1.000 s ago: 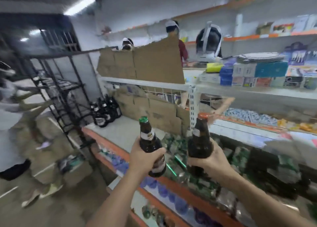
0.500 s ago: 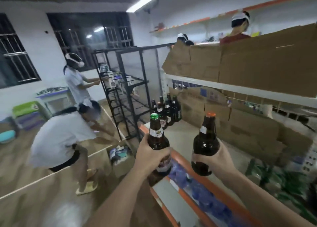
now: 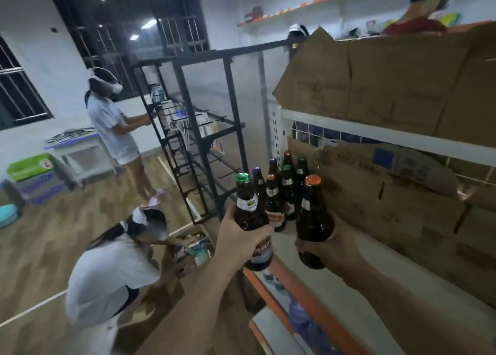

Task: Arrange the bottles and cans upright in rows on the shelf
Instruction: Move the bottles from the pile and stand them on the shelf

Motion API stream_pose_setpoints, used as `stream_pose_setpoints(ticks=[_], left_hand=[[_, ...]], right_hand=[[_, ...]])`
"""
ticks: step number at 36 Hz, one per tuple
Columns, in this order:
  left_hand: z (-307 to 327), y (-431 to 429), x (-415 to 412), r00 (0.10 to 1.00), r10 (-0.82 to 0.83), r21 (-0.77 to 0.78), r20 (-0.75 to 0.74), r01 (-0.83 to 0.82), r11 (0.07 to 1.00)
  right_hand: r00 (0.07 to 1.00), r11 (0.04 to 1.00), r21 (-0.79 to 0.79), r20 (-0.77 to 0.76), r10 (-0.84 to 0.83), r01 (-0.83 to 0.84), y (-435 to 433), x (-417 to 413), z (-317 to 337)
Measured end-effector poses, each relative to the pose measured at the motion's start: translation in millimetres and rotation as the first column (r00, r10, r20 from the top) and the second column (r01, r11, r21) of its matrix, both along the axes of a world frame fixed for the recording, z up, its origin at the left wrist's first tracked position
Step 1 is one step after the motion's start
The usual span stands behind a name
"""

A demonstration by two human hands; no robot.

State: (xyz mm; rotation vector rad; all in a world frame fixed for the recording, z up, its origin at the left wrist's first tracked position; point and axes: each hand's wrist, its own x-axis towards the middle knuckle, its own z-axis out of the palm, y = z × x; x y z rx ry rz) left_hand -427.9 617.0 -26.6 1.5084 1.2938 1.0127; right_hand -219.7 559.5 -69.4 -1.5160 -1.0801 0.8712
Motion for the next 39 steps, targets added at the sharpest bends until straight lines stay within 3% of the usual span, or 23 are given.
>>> stream_pose_setpoints(ticks=[6,11,19,23,28,33,39], left_hand=[[-2,84,39,0.978,-0.194,0.006,-0.075,0.195,0.981],[-18,141,93,0.901,-0.431,0.013,-0.055,0.432,0.902],[-55,191,172,0.718,-0.694,-0.062,0.045,0.695,0.716],[-73,197,201,0.639,-0.765,-0.116,0.078,0.768,0.629],[-91,198,227,0.553,-0.82,-0.237,0.149,0.825,0.513],[-106,203,226,0.591,-0.795,-0.194,0.138,0.803,0.564],[-131,223,232,0.636,-0.766,-0.165,0.094,0.769,0.617]], right_hand=[[0.991,0.99,-0.078,0.074,-0.108,0.114,60,26,-13],[0.952,0.948,-0.105,0.095,-0.29,0.3,85,58,-33],[0.747,0.737,-0.141,0.033,-0.664,0.661,56,90,-54],[0.653,0.649,-0.107,0.007,-0.757,0.753,38,74,-45],[0.577,0.561,-0.19,0.039,-0.816,0.806,38,75,-68],[0.55,0.532,-0.227,0.023,-0.835,0.816,61,76,-91],[0.581,0.559,-0.266,0.005,-0.814,0.785,83,90,-111]])
